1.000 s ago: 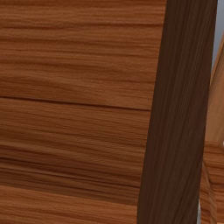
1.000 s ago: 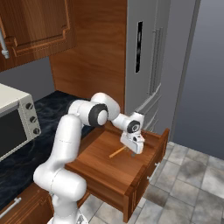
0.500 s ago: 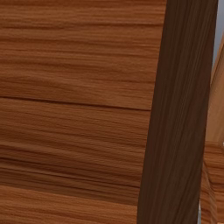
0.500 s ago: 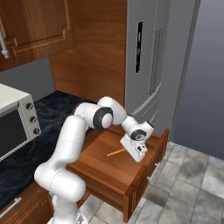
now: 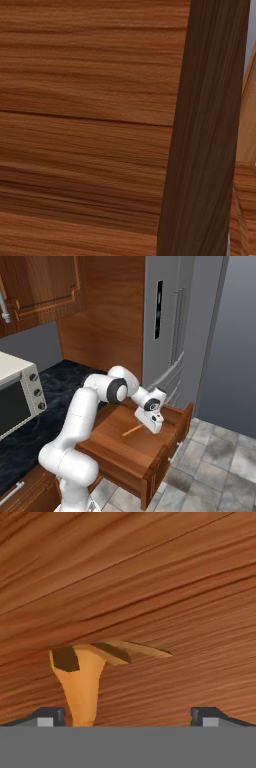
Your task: Organize the utensils by type. Pick up the wooden spoons from the counter and place them in the open cabinet. Then pick up the metallic utensils from the counter and place them in the open drawer.
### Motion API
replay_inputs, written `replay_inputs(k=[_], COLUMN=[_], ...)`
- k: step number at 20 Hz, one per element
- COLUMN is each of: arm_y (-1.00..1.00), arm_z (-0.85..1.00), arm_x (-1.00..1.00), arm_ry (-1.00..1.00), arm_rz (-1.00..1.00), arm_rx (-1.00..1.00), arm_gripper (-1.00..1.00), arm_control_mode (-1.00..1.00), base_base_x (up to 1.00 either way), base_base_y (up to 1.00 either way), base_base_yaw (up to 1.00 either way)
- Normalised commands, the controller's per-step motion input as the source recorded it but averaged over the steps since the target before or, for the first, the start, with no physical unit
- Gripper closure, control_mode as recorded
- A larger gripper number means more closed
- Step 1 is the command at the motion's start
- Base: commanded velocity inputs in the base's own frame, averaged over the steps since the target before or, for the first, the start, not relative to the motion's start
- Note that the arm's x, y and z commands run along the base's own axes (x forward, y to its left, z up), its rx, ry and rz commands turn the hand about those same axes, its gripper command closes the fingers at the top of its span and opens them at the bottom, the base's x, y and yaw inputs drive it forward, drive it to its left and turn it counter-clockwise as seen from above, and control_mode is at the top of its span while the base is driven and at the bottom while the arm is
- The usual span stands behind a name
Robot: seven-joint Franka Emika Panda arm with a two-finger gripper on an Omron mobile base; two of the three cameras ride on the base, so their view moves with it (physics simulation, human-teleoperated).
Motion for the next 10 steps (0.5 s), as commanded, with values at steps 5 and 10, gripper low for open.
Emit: replay_inputs(k=[5,10], arm_y=[-0.01,0.01], arm_z=[-0.31,-0.47], arm_x=[-0.04,-0.10], arm_ry=[-0.02,-0.19], arm_rz=[0.03,0.06], arm_rx=[0.02,0.06], arm_gripper=[-1.00,-1.00], arm_control_mode=[-1.00,-1.00], base_base_x=[0.00,0.00], base_base_y=[0.00,0.00], base_base_yaw=[0.00,0.00])
